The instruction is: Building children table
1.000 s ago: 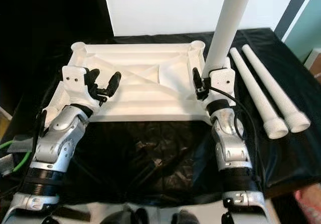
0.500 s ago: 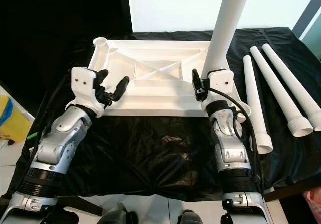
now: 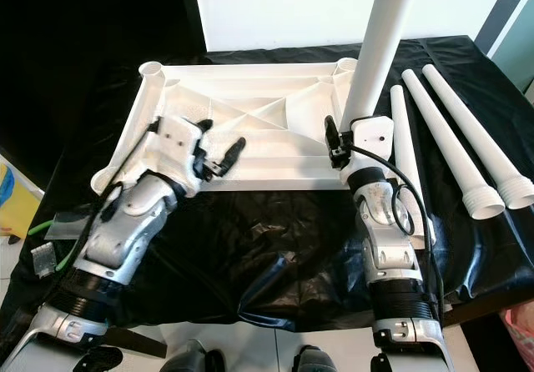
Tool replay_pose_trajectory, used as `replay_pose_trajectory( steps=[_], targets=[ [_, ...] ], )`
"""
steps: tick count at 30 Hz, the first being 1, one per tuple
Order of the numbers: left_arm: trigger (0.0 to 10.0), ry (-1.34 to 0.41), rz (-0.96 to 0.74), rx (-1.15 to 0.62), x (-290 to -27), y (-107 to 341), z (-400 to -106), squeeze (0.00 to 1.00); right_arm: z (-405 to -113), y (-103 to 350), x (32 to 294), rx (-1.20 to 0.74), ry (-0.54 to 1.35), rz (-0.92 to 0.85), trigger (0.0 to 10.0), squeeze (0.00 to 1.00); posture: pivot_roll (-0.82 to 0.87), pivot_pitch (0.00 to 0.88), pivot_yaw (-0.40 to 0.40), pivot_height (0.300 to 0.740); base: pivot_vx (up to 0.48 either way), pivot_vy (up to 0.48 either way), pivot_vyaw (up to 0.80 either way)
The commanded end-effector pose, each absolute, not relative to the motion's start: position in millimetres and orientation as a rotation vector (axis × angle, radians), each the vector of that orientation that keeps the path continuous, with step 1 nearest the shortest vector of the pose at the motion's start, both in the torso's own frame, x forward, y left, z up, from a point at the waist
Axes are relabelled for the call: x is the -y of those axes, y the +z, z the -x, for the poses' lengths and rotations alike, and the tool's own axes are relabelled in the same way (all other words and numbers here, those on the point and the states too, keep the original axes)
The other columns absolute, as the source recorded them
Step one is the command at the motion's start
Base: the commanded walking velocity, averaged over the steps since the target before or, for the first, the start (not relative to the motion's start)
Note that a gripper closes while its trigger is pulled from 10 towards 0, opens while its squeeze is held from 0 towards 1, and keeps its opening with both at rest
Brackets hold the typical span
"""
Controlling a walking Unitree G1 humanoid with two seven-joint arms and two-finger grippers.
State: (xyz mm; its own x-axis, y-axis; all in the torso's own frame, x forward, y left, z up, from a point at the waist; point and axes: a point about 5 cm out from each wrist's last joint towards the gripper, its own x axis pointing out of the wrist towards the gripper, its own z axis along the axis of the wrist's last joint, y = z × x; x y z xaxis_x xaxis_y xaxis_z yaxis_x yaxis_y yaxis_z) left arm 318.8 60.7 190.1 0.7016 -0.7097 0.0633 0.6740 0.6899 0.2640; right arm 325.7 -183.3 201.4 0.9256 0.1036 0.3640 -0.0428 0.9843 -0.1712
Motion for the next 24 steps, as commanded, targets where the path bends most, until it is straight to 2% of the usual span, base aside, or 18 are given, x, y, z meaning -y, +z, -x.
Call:
replay_pose_trajectory(
  steps=[1, 12, 24],
  targets=[
    [10.0, -0.853, -0.262, 0.132, -55, 183, -316, 0.0, -326, 205, 183, 0.4, 0.073, 0.155, 10.0, 0.0, -0.05, 0.092, 0.039, 0.74, 0.0, 0.0, 0.0],
    [10.0, -0.964, -0.422, -0.046, -22, 145, -328, 0.0, -323, 207, 188, 0.41, 0.052, 0.167, 10.0, 0.0, -0.06, 0.111, 0.062, 0.74, 0.0, 0.0, 0.0],
    [10.0, -0.908, -0.483, -0.117, -6, 140, -349, 0.0, -321, 206, 187, 0.408, 0.044, 0.164, 10.0, 0.0, -0.07, 0.118, 0.073, 0.74, 0.0, 0.0, 0.0]
  ],
)
